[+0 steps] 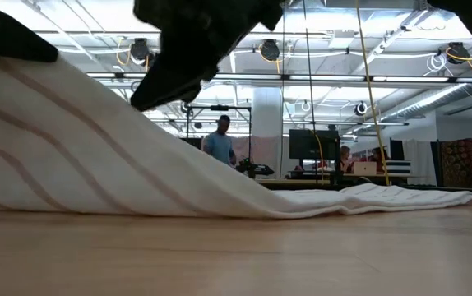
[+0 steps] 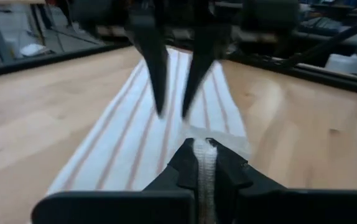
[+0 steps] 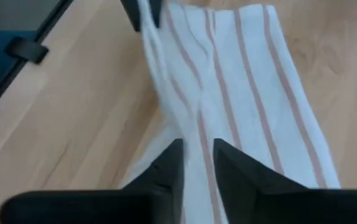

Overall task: Roll towel into tight, uniform cylinder
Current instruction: Fold the white brown kitchen towel

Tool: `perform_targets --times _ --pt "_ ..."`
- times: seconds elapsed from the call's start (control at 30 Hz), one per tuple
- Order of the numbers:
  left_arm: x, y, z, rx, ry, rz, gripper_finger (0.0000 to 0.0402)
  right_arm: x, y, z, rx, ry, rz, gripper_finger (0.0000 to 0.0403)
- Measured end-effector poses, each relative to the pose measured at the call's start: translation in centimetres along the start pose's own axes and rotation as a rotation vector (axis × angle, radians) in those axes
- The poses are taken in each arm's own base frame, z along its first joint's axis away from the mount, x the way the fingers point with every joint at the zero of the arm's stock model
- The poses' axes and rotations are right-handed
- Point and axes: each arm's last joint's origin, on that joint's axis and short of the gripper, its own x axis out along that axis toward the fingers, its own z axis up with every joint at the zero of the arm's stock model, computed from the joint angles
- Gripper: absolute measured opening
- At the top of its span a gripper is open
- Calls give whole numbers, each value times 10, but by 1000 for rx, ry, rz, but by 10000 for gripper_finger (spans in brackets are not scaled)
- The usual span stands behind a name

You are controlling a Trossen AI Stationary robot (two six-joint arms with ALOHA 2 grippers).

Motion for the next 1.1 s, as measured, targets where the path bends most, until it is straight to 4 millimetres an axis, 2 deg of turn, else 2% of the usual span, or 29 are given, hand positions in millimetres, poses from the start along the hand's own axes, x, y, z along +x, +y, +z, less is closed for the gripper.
perform_targets --times 0.17,0.33,0.5,0.6,0.73,0.87,0.97,1.1 --pt "-10 1 -3 -74 34 -24 15 -26 3 -7 14 139 24 126" --pt "-16 1 -5 -133 67 -36 15 -39 3 -28 40 354 71 139" --pt "-23 2 -8 -144 113 -41 15 -35 1 -67 75 554 125 133" --pt "-27 2 -10 -137 136 -49 15 -39 6 -92 104 654 137 129" --pt "-31 3 -10 -121 141 -56 15 -59 11 -115 134 669 104 123" --pt "-31 5 -11 -127 185 -36 15 -86 18 -132 200 584 45 115" --pt "-31 6 -12 -119 224 -20 15 -104 27 -146 264 498 -35 109" --pt "-31 8 -13 -90 242 -2 15 -122 43 -175 363 465 -150 104"
